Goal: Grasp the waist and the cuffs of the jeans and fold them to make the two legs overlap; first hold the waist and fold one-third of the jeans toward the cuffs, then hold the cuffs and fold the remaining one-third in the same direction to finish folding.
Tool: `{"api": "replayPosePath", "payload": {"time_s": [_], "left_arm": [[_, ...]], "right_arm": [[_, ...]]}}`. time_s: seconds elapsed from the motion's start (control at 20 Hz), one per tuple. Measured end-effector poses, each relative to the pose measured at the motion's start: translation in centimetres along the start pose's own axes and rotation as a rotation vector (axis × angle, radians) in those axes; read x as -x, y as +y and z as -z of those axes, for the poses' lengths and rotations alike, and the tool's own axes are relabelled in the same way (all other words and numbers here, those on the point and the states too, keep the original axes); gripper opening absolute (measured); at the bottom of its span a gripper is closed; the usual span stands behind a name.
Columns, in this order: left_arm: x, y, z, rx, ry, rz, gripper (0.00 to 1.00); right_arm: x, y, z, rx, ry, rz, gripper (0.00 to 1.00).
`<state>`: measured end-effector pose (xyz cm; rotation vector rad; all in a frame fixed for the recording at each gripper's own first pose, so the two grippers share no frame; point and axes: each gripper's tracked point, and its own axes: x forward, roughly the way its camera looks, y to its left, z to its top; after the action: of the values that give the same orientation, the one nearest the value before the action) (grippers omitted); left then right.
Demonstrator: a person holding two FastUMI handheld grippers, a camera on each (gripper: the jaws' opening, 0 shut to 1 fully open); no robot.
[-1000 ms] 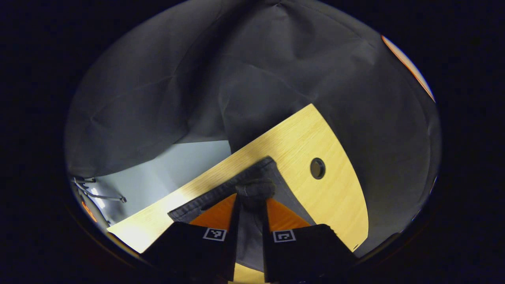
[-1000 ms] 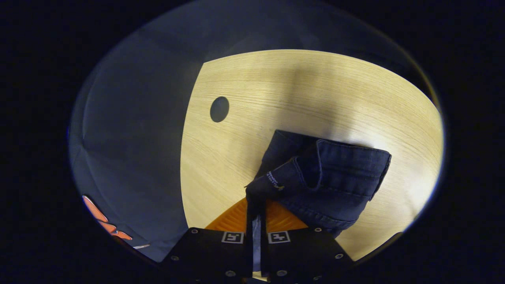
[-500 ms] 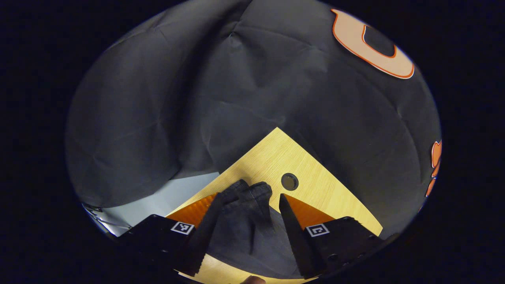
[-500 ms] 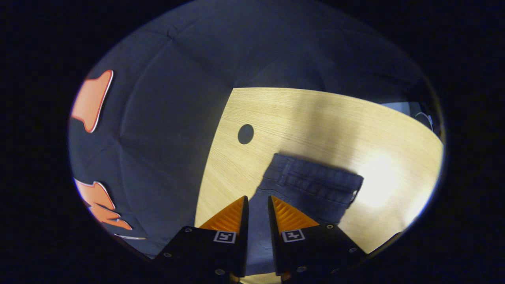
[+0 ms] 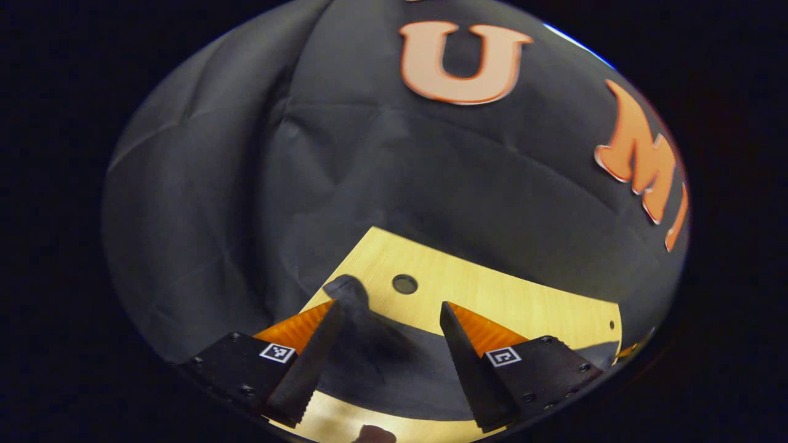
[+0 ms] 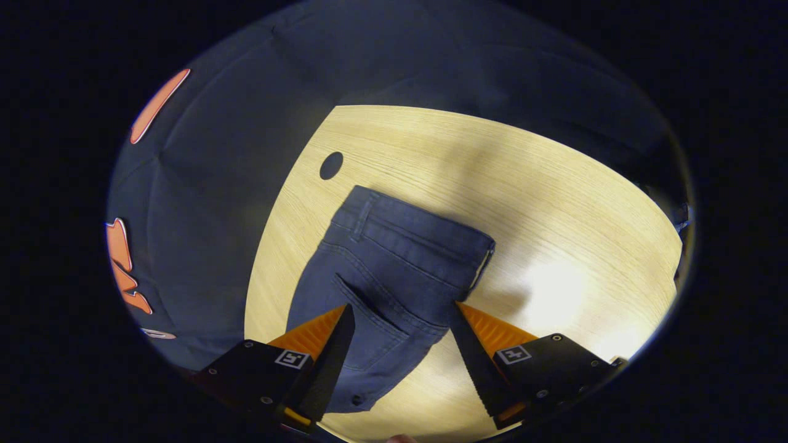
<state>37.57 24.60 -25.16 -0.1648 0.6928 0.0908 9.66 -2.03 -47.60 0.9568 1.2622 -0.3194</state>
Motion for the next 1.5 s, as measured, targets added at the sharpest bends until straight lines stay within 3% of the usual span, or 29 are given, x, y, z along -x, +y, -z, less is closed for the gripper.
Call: {"api": "replayPosePath", "payload": {"time_s": [0.25, 0.55, 0.75, 0.8, 0.85, 0.95, 1.0, 1.1, 1.15, 1.25, 1.3, 1.5], "left_arm": [[5.2, -3.5, -3.0, -0.122, -0.18, 0.044, 0.96], [11.6, -8.4, -4.0, -0.142, -0.275, 0.129, 0.96], [15.4, -11.3, -3.0, -0.19, -0.318, 0.139, 0.95], [16.1, -12.2, -2.6, -0.203, -0.324, 0.144, 0.95], [16.3, -13.1, -2.0, -0.213, -0.316, 0.158, 0.95], [16.8, -15.1, -0.5, -0.226, -0.291, 0.185, 0.95], [16.8, -15.8, 0.3, -0.224, -0.274, 0.194, 0.91], [16.9, -16.7, 1.4, -0.226, -0.247, 0.199, 0.95], [17.0, -17.0, 1.8, -0.235, -0.239, 0.202, 0.91], [17.6, -17.3, 1.9, -0.257, -0.237, 0.194, 0.91], [18.1, -17.3, 1.9, -0.268, -0.241, 0.189, 0.91], [19.4, -17.6, 1.9, -0.285, -0.258, 0.203, 0.95]], "right_arm": [[-0.9, -0.8, -0.2, 0.026, -0.027, 0.018, 0.97], [-2.1, -1.3, -0.6, 0.038, -0.037, 0.036, 0.97], [-2.5, -1.7, -1.1, 0.032, -0.056, 0.049, 0.96], [-2.5, -2.1, -1.2, 0.023, -0.066, 0.072, 0.94], [-2.7, -2.0, -1.1, 0.023, -0.068, 0.082, 0.84], [-3.1, -1.9, -1.0, 0.041, -0.063, 0.077, 0.81], [-3.6, -1.8, -0.7, 0.027, -0.061, 0.067, 0.64], [-3.8, -1.5, -0.8, -0.009, -0.108, 0.066, 0.41], [-4.1, -1.3, -1.1, -0.016, -0.146, 0.069, 0.22], [-4.2, -1.2, -0.9, 0.017, -0.143, 0.061, 0.29], [-3.9, -1.2, -0.8, 0.016, -0.15, 0.061, 0.25], [-2.6, 0.0, -1.5, 0.045, -0.216, 0.046, 0.25]]}}
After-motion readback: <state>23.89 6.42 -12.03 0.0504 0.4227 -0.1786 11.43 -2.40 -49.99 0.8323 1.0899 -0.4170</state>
